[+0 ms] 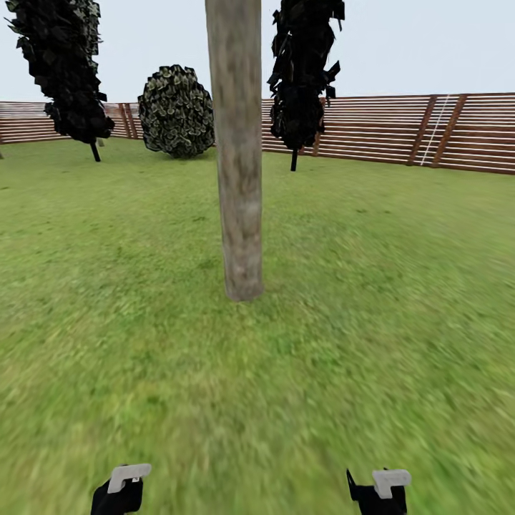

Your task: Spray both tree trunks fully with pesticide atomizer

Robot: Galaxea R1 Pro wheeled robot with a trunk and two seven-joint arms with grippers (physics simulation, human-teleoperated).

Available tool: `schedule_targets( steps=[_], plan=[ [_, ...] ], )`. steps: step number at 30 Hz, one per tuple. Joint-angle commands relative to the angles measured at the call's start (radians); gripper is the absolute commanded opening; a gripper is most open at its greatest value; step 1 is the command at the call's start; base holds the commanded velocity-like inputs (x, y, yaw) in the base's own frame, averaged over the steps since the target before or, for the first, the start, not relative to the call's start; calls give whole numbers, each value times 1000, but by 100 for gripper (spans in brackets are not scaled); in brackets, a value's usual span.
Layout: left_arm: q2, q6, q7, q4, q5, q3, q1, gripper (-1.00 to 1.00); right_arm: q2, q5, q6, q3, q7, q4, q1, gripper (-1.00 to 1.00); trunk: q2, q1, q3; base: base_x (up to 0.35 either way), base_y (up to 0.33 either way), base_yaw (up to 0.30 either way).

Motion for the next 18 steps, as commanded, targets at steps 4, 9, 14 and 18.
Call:
schedule_targets(
  steps=[4,9,14,18],
  plan=[
    [0,-3,1,1,0,1,-1,-100,1,3,-3,0,-2,1,-1,100,0,0,-1,335,0,0],
    [0,-3,1,1,0,1,-1,-100,1,2,-3,0,-2,1,-1,100,0,0,-1,335,0,0],
    [0,-3,1,1,0,1,-1,-100,1,2,-3,0,-3,1,-1,100,0,0,-1,335,0,0],
    [0,-3,1,1,0,1,-1,-100,1,2,-2,0,-2,1,-1,100,0,0,-1,335,0,0]
  ],
)
